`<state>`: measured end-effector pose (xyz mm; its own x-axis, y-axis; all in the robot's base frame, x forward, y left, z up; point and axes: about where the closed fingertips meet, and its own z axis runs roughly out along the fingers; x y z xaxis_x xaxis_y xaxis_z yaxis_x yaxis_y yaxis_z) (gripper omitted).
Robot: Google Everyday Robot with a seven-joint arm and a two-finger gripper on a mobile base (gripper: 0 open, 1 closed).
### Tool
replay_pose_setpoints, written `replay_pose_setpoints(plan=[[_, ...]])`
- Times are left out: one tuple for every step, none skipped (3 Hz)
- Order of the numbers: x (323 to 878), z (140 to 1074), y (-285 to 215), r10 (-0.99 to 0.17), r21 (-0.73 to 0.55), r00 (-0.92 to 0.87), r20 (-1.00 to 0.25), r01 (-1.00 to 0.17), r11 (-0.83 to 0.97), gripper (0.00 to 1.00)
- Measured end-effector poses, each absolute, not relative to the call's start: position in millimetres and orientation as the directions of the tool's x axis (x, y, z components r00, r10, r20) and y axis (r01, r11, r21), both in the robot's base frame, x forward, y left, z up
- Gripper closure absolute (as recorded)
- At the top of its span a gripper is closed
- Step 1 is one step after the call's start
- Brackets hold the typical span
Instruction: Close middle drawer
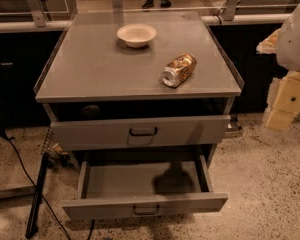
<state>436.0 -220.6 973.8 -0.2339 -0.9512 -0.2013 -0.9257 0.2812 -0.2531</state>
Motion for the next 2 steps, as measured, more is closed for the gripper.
replay_pose_setpoints(plan=[[421.7, 953.6, -225.7, -0.932, -0.247, -0.279, -0.231, -0.910, 0.334, 0.17], [403.5, 898.1, -232.0, -0.895, -0.197, -0.352, -0.274, -0.890, 0.411, 0.40]])
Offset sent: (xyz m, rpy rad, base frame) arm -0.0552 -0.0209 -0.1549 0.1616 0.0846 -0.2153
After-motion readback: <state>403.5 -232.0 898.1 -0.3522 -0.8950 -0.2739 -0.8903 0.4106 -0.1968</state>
